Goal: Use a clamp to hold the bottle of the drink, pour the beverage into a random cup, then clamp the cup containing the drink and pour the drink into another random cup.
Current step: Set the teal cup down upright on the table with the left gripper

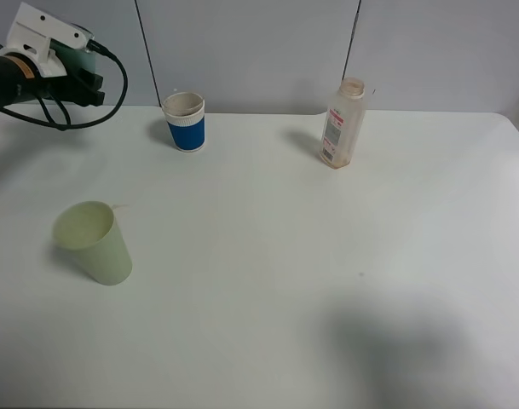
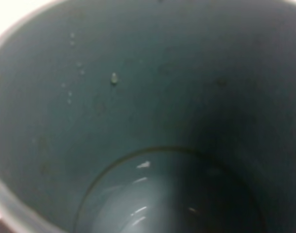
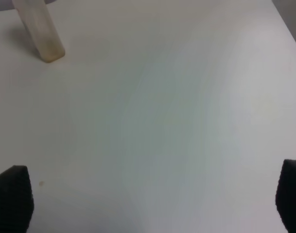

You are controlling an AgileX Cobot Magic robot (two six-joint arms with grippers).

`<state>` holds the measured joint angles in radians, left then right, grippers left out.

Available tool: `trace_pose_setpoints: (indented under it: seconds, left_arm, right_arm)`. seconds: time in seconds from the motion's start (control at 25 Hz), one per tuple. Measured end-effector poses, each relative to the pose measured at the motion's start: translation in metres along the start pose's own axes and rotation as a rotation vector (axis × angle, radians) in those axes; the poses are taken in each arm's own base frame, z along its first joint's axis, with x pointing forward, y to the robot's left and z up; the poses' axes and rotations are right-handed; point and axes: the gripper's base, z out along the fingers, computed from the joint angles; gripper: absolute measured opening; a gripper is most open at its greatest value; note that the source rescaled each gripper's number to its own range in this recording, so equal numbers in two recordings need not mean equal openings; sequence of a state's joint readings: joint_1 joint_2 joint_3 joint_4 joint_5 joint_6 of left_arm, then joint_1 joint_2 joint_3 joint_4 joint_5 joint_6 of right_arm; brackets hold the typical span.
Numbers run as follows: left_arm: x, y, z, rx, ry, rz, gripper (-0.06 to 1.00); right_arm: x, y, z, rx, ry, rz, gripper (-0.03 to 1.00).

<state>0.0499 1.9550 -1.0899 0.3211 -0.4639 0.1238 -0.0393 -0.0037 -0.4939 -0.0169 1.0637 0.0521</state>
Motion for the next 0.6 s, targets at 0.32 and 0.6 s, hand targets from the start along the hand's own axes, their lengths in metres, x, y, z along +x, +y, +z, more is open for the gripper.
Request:
trace_pose_setpoints:
  seconds: [0.32,0.6]
  left_arm:
    - [0.021,-0.001,-0.01,-0.01,-0.052,-0.042,0.0]
    - [0.036,-0.006,-0.003,-0.001,-0.061,-0.098,0.0]
  right_arm:
    - [0.0,0.0,0.0,0.0,0.0,0.0,1.0]
    - [0.0,0.0,0.0,0.0,0.0,0.0,1.0]
